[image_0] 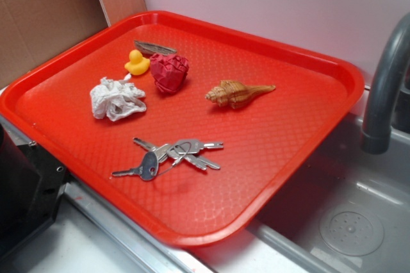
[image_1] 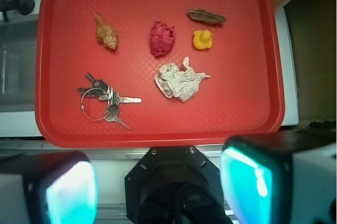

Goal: Grab the white paper.

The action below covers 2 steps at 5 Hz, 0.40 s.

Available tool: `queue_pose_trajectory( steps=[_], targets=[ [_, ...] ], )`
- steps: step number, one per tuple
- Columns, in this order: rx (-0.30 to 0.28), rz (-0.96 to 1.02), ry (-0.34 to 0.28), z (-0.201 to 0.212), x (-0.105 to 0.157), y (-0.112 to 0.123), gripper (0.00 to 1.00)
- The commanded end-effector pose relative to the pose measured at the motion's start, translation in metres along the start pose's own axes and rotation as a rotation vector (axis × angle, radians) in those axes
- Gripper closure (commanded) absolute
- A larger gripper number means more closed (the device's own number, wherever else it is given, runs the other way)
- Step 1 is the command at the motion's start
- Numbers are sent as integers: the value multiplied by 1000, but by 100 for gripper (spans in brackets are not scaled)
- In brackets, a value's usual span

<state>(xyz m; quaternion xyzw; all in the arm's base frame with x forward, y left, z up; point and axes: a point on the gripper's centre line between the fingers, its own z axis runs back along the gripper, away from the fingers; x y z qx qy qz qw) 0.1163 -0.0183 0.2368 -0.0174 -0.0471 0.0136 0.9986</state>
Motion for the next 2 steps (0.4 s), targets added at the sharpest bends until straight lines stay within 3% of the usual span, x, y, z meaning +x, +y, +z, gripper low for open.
queue_pose_trajectory(
  steps=[1, 2],
  targets=[
    [0, 0, 0, 0, 0, 0, 0],
    [78, 171, 129, -50, 0, 21, 0]
  ],
)
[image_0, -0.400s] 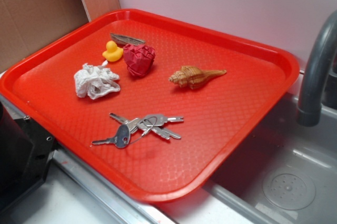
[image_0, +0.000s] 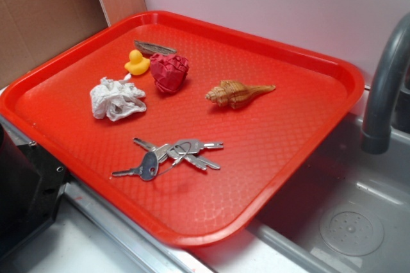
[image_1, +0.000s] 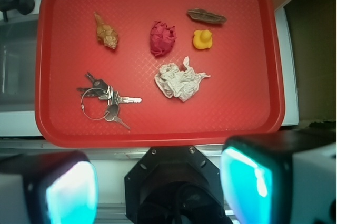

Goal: Grab the white paper.

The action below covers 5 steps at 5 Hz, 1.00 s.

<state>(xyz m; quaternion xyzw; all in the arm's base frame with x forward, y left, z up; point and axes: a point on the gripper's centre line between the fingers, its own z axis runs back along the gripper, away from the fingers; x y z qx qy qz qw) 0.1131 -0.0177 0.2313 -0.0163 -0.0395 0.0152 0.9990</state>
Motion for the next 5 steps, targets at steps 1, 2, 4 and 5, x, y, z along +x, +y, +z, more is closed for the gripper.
queue_pose_trajectory(
  steps=[1, 2, 4, 5],
  targets=[
    [75, 261, 78, -78, 18, 27, 0],
    [95, 405, -24, -104, 47, 19, 0],
    [90, 712, -130, -143, 51, 20, 0],
    [135, 692, -77, -171, 49, 29, 0]
  ],
)
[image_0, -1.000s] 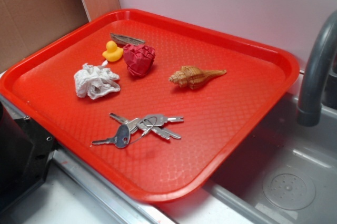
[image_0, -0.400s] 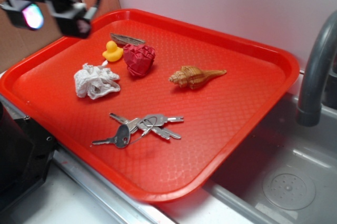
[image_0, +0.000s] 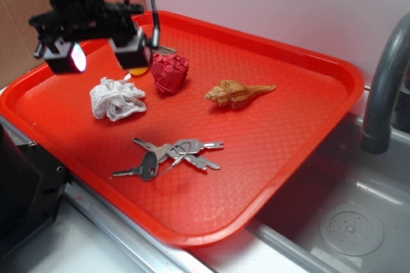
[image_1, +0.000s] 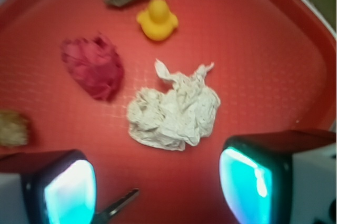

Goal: Grab the white paper.

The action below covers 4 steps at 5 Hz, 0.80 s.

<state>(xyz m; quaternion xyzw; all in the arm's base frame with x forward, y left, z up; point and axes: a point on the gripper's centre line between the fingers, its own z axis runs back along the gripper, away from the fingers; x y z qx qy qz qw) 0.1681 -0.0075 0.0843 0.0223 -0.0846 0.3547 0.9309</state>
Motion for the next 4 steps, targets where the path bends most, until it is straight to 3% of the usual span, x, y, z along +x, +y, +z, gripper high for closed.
queue_pose_trajectory(
  steps=[1, 2, 3, 4],
  targets=[
    [130, -29, 26, -54, 22, 13, 0],
    [159, -44, 61, -80, 41, 27, 0],
    [159, -80, 63, -83, 42, 27, 100],
    [113, -191, 95, -49, 34, 26, 100]
  ],
)
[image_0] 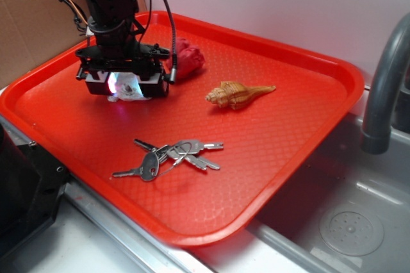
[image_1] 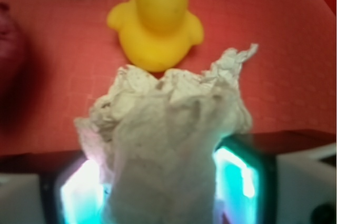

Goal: Grab the white paper.

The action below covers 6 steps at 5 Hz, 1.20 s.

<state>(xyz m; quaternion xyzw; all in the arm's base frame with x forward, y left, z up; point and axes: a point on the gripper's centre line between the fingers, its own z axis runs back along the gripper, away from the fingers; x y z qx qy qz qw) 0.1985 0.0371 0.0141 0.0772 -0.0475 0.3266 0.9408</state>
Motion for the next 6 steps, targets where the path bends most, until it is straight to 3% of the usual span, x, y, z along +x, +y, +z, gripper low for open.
queue_pose_trajectory(
  steps=[1, 2, 4, 5, 6],
  targets=[
    [-85, -247, 50, 74, -14, 25, 100],
    [-175, -451, 45, 124, -26, 42, 100],
    [-94, -615, 14, 211, -11, 35, 100],
    [-81, -583, -3, 220, -9, 35, 100],
    [-60, -569, 39, 204, -6, 34, 100]
  ],
)
